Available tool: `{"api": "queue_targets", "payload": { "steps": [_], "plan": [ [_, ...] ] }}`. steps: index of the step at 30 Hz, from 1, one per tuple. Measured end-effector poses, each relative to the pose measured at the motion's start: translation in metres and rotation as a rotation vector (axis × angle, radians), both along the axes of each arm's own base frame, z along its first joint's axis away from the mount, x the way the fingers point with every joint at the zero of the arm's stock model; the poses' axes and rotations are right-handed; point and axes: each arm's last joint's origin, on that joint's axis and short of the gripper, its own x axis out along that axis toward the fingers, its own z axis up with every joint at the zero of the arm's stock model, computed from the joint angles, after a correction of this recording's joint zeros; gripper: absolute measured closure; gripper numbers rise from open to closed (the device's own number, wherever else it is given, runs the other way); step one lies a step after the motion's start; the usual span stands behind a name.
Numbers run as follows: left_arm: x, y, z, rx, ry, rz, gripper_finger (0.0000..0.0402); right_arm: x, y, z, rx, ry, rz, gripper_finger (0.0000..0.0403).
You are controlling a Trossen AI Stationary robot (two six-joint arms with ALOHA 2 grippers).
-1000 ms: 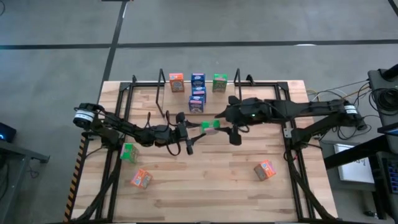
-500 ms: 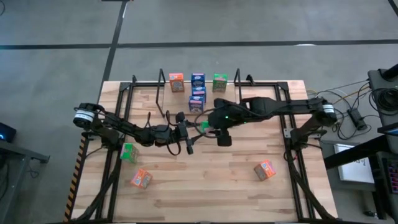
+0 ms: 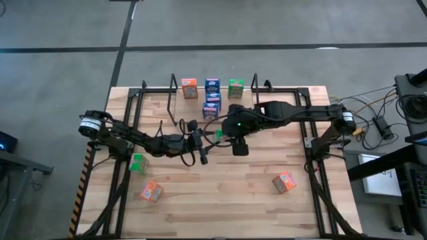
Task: Stack cereal on shelf
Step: Put the right green cereal box on the shelf
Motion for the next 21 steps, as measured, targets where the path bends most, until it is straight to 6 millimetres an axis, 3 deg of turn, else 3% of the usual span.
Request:
{"api": "queue_targets", "payload": {
  "steps": [9, 21],
  "plan": [
    [0.0001, 0.0002, -0.0001, -0.001, -0.001, 0.0, 0.0219, -0.001, -0.0002, -0.0021, -0.002, 0.024, 0.001, 0.0182],
    [0.0001, 0.0002, 0.0, -0.003, -0.002, -0.001, 0.0219, -0.0014, -0.0002, -0.0019, -0.004, 0.025, -0.001, 0.0242]
  ]
}}
